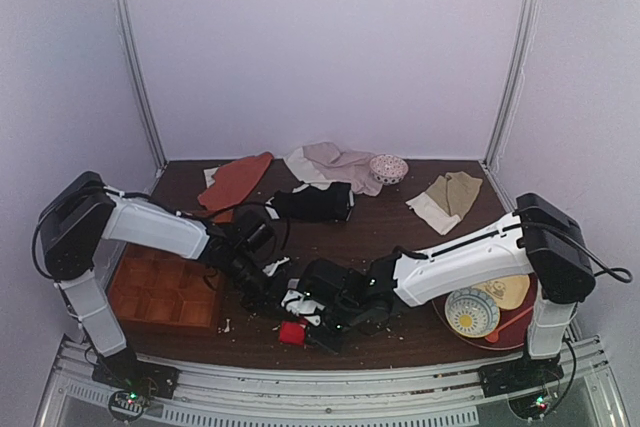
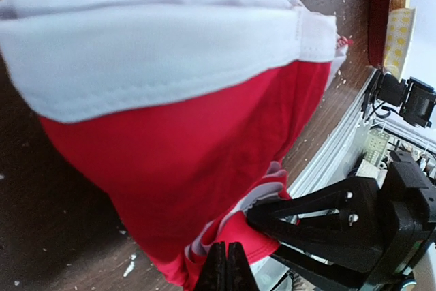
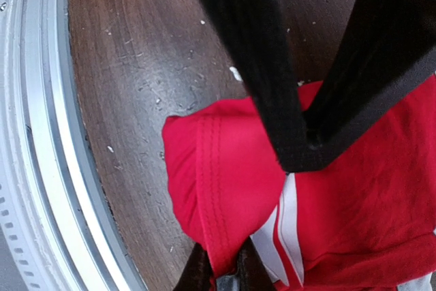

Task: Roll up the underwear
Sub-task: Roll the underwear at the center of the board.

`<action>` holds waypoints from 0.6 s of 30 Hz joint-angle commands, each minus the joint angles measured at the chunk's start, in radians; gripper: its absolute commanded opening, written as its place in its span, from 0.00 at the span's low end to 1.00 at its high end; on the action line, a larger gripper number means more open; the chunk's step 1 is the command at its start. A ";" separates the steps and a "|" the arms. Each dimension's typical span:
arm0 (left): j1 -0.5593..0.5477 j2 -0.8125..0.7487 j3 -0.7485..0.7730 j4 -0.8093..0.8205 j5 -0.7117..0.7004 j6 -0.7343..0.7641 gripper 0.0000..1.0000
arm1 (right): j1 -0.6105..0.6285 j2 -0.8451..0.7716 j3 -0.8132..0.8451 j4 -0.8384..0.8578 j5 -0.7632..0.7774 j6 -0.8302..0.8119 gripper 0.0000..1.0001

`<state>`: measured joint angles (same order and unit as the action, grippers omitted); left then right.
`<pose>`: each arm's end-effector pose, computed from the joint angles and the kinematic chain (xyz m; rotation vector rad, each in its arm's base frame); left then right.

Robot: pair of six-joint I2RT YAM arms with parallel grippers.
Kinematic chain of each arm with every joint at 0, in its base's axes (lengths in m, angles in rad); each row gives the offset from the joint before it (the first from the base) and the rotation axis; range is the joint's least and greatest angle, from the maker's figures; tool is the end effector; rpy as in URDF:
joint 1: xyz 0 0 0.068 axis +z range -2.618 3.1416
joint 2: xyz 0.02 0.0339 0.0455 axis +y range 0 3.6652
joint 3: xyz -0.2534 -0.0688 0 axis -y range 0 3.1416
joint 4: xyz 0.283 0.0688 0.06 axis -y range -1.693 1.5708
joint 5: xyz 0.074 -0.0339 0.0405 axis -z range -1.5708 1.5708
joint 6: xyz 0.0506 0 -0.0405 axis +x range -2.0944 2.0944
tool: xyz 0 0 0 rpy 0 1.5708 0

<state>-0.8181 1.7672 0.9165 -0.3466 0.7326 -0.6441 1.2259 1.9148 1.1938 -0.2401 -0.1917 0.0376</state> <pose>0.2090 -0.2727 0.0849 -0.4300 -2.6754 1.1128 0.1358 0.4065 0.1089 -1.5632 2.1694 0.7040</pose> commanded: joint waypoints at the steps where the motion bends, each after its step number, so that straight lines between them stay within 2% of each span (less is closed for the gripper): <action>1: -0.015 0.028 -0.052 -0.005 -0.053 0.012 0.00 | -0.016 0.003 -0.015 -0.085 -0.043 0.025 0.00; 18: -0.047 0.021 -0.071 -0.013 -0.072 0.009 0.00 | -0.070 0.040 0.005 -0.087 -0.212 0.081 0.00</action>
<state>-0.8413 1.7847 0.8677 -0.3325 0.6914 -0.6437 1.1797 1.9114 1.1938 -0.2497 -0.3485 0.0830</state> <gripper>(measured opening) 0.002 0.090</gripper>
